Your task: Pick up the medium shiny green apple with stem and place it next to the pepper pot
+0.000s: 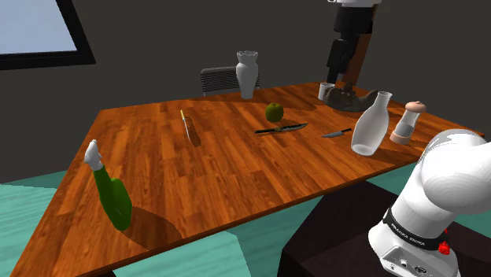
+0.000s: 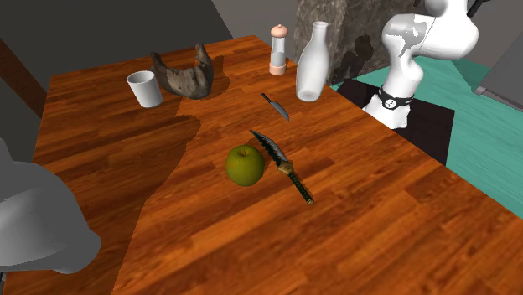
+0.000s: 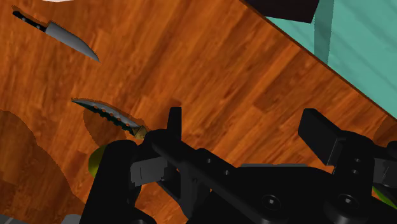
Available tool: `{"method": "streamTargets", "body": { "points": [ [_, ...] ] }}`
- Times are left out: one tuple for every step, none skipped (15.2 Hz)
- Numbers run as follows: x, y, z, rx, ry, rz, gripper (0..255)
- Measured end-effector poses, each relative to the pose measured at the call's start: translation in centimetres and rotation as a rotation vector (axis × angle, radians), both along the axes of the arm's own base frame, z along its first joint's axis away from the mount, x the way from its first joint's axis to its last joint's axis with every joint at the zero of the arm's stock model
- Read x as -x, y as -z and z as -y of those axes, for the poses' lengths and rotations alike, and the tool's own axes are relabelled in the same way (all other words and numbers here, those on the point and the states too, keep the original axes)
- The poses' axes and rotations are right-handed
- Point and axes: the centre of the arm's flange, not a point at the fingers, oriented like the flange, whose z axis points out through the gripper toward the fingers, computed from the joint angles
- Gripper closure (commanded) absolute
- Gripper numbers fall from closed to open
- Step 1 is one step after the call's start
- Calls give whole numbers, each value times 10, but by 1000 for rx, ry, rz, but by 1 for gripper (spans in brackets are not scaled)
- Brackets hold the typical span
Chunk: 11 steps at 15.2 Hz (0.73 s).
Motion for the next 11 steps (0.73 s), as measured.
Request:
{"method": "streamTargets", "body": {
  "points": [
    [0, 0, 0, 0, 0, 0, 0],
    [-5, 3, 3, -1, 1, 0, 0],
    [-10, 7, 8, -3, 3, 2, 0],
    [-19, 13, 14, -5, 5, 3, 0],
    [-28, 19, 19, -8, 7, 5, 0],
    [-37, 23, 26, -10, 9, 7, 0],
    [-47, 28, 33, -13, 12, 9, 0],
    [-58, 35, 41, -15, 14, 11, 0],
    [-65, 41, 48, -17, 16, 13, 0],
    [-77, 46, 55, -19, 18, 16, 0],
    [-88, 52, 62, -21, 21, 18, 0]
  ]
}}
